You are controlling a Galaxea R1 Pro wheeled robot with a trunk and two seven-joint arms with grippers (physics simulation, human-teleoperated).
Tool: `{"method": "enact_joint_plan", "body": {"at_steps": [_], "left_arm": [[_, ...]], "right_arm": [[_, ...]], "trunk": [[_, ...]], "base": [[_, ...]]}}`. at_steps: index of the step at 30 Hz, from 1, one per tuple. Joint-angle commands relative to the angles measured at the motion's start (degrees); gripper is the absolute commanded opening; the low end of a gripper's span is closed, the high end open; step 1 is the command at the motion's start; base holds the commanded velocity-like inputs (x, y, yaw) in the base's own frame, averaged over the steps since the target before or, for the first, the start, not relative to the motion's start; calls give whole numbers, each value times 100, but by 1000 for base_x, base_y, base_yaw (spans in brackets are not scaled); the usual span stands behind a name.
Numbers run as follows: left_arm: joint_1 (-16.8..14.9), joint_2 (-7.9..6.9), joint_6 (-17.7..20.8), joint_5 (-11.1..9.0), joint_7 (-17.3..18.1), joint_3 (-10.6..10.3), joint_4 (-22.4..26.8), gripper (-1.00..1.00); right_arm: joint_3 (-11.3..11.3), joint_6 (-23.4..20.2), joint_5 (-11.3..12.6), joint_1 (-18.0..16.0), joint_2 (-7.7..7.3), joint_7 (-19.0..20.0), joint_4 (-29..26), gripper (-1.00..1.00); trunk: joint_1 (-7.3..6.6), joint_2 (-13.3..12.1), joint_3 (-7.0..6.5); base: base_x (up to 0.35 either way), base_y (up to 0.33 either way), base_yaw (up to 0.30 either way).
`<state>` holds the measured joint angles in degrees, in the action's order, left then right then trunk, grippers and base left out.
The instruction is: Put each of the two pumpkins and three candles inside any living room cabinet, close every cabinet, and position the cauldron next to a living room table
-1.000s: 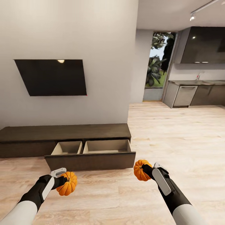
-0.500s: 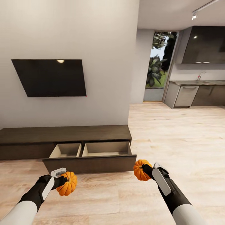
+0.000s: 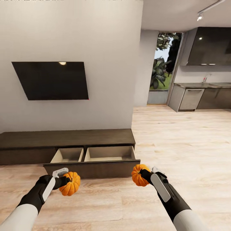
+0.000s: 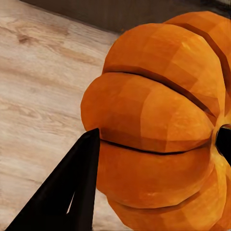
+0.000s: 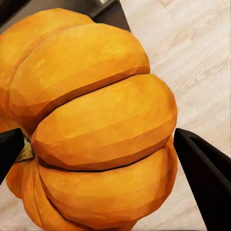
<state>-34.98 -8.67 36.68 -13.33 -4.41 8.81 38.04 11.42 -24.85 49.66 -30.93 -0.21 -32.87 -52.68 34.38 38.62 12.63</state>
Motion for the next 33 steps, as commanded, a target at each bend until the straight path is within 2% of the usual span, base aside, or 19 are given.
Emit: {"method": "enact_joint_plan", "body": {"at_steps": [1,3,6,8,11,13,16,22,24,28,31,33], "left_arm": [[0,-2,153,16,-25,7,47,-100],[0,-3,402,12,-20,23,148,-100],[0,5,995,8,-15,35,469,-100],[-1,13,1403,-12,1,38,717,-100],[-1,47,2028,-204,157,26,1357,-100],[6,102,2200,-386,261,1,1714,-100],[20,144,2293,-527,320,-6,1958,-100],[26,154,2301,-563,352,-3,2020,-100],[22,154,2296,-564,363,-1,2022,-100],[19,162,2284,-565,370,-5,2030,-100],[18,169,2283,-565,371,-3,2037,-100],[21,173,2282,-570,371,-1,2055,-100]], "right_arm": [[76,-46,-75,-4,40,-36,-11,-100],[149,-119,-82,-7,104,-44,-33,-100],[210,-358,-99,-10,245,-55,-124,-100],[237,-525,-98,-8,284,-62,-302,-100],[375,-765,-97,-5,304,-74,-648,-100],[459,-848,-92,4,308,-77,-926,-100],[507,-890,-69,28,310,-81,-1208,-100],[499,-912,-27,35,314,-93,-1273,-100],[500,-1012,-26,12,365,-103,-1239,-100],[463,-1529,-45,-181,630,-271,-1042,-100],[446,-2014,-43,-300,704,-507,-998,-100],[436,-2177,-38,-326,715,-576,-988,-100]], "trunk": [[-22,-42,-19],[-66,-122,-55],[-132,-242,-109],[-176,-323,-145],[-242,-443,-198],[-286,-523,-234],[-352,-644,-288],[-484,-884,-396],[-528,-964,-432],[-615,-1125,-504],[-681,-1245,-558],[-725,-1325,-593]], "base": [[0,0,0],[0,0,0],[0,0,0],[0,0,0],[0,0,0],[0,0,0],[0,0,0],[0,0,0],[0,0,0],[0,0,0],[0,0,0],[0,0,0]]}}
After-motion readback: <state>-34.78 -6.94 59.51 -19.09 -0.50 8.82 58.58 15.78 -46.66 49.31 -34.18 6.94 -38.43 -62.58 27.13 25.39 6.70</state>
